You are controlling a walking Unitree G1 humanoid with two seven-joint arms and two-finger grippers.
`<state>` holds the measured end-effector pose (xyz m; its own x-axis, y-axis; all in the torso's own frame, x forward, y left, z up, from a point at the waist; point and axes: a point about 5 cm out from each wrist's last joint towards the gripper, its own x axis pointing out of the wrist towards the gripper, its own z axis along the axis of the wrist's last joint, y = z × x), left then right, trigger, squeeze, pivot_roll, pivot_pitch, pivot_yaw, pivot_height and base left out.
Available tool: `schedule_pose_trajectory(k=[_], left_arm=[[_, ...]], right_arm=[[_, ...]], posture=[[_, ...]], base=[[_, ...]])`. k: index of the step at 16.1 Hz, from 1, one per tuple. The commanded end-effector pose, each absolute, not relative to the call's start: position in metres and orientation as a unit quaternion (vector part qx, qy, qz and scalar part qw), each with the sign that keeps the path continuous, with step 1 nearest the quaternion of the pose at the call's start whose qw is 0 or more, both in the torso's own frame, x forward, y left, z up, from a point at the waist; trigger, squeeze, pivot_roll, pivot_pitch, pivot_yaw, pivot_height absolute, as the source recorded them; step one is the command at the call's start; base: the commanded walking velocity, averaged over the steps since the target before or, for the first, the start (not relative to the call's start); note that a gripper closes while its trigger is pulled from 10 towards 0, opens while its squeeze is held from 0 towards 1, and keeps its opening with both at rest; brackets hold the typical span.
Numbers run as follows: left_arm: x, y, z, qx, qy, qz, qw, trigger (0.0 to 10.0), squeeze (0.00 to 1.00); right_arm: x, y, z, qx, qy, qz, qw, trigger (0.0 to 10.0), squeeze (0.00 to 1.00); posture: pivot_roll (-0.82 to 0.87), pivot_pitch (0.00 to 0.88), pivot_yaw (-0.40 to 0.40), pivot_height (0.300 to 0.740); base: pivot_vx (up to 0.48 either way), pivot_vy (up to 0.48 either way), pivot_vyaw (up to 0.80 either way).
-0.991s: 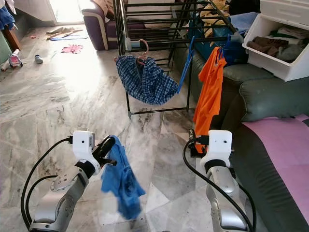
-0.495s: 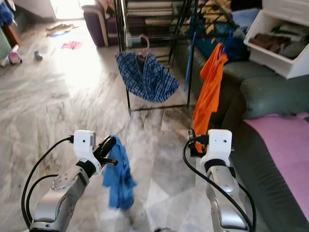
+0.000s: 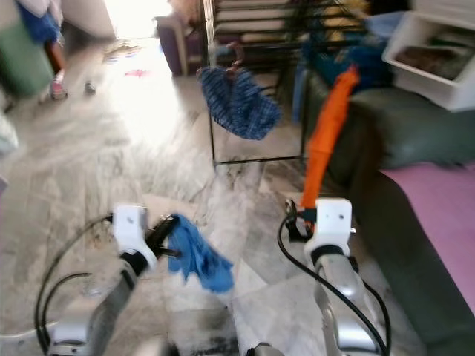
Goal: Hang hanger
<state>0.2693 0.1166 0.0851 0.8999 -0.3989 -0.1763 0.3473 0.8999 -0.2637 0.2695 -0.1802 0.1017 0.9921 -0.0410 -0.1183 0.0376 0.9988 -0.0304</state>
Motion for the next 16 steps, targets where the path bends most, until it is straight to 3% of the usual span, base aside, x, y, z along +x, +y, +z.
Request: schedule_pose_trajectory(k=[1, 3, 10, 16], left_arm=[[0.274, 0.118, 0.098, -0.102, 0.089, -0.2, 0.97, 10.0, 0.0], [0.276, 0.118, 0.099, -0.1, 0.085, -0.199, 0.971, 10.0, 0.0], [0.282, 0.114, 0.112, -0.108, 0.047, -0.234, 0.965, 10.0, 0.0], [0.276, 0.113, 0.108, -0.119, 0.048, -0.249, 0.96, 10.0, 0.0]], right_arm=[[0.271, -0.18, 0.106, -0.011, 0.053, -0.019, 0.998, 10.0, 0.0], [0.274, -0.181, 0.108, -0.01, 0.05, -0.021, 0.998, 10.0, 0.0], [0.281, -0.173, 0.115, -0.008, 0.035, -0.012, 0.999, 10.0, 0.0], [0.281, -0.173, 0.113, -0.014, 0.036, -0.01, 0.999, 10.0, 0.0]], posture=[[-0.05, 0.062, -0.027, 0.74], [-0.05, 0.061, -0.028, 0.74], [-0.08, 0.081, -0.025, 0.74], [-0.07, 0.071, -0.022, 0.74]], base=[[-0.326, 0.0, 0.0], [-0.306, 0.0, 0.0], [0.0, 0.0, 0.0], [0.083, 0.0, -0.48]])
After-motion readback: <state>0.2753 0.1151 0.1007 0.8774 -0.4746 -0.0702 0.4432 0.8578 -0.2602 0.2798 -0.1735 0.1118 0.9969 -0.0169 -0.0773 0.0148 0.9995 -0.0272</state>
